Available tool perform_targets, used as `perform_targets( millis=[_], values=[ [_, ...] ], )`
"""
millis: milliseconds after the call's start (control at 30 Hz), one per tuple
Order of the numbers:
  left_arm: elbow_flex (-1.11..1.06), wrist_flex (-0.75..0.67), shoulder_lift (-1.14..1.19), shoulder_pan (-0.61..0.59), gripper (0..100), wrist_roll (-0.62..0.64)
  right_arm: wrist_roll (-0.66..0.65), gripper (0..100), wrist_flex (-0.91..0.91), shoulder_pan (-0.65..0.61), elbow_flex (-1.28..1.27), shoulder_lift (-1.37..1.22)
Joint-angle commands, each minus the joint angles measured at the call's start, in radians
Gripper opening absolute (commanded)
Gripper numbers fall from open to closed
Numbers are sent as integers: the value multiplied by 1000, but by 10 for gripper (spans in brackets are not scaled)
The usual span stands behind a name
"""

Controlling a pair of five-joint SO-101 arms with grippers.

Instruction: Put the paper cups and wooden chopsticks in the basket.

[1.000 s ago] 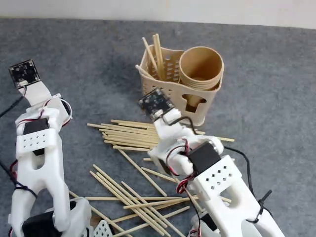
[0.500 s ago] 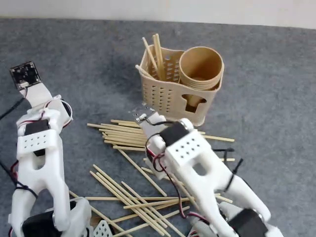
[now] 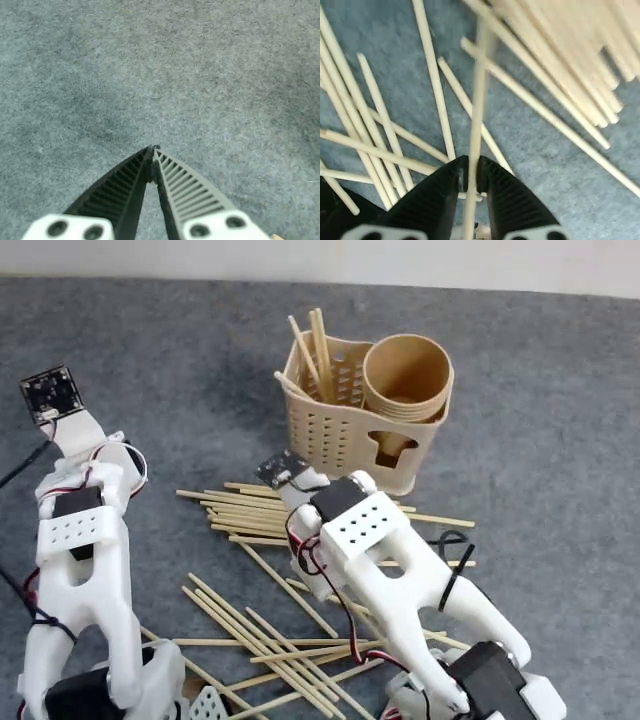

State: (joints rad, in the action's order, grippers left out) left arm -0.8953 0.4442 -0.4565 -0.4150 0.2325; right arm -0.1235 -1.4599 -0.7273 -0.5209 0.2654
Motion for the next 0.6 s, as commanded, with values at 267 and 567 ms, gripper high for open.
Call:
perform_targets(
  millis=[267,567],
  values=[
    [7,-18,-28,-15,8,3,-5,5,-1,-5,81,124],
    [7,-18,-28,-15,8,3,-8,5,223,-5,-28,262]
  ],
)
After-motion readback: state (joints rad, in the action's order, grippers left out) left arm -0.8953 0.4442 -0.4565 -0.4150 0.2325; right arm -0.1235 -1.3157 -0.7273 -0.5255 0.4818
